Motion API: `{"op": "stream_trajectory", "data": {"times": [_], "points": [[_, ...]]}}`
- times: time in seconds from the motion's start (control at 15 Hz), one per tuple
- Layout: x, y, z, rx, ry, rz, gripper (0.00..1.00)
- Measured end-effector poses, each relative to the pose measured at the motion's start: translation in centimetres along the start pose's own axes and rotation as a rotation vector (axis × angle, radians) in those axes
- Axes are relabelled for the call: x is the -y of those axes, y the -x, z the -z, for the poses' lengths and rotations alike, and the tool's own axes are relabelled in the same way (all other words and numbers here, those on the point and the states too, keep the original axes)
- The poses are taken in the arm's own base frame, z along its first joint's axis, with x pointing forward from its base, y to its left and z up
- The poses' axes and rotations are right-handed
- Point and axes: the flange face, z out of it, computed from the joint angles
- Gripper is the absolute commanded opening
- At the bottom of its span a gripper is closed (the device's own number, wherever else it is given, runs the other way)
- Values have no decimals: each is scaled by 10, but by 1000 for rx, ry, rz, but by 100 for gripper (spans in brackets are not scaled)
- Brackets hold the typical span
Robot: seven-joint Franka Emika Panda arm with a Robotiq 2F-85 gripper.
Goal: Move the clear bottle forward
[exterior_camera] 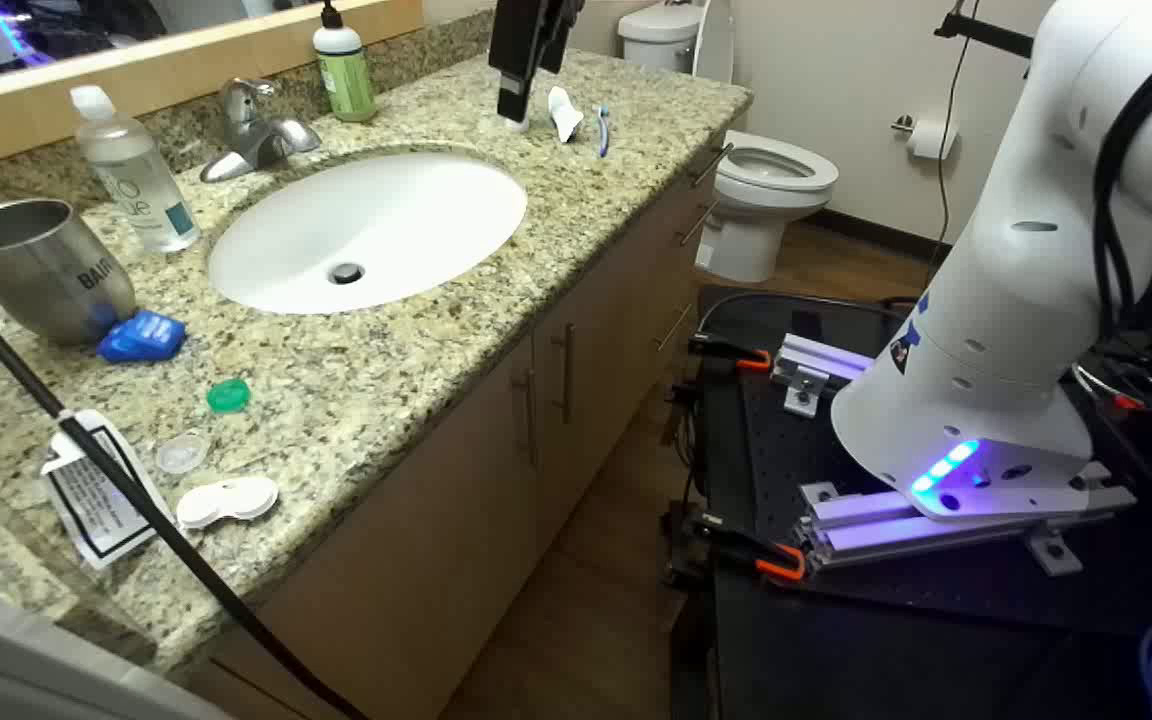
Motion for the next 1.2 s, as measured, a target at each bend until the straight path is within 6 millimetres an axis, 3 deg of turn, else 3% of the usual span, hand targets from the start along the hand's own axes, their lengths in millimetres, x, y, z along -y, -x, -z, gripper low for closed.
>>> {"op": "stream_trajectory", "data": {"times": [0.27, 0.47, 0.6, 0.87, 1.0, 1.2], "points": [[4, -7, 6, -19, 6, -26, 100], [25, -40, 27, -98, 23, -123, 100], [40, -57, 30, -105, 29, -146, 100], [36, -56, 29, -104, 32, -149, 100], [45, -59, 19, -100, 45, -228, 100], [91, -89, -9, -75, 17, -402, 100]]}}
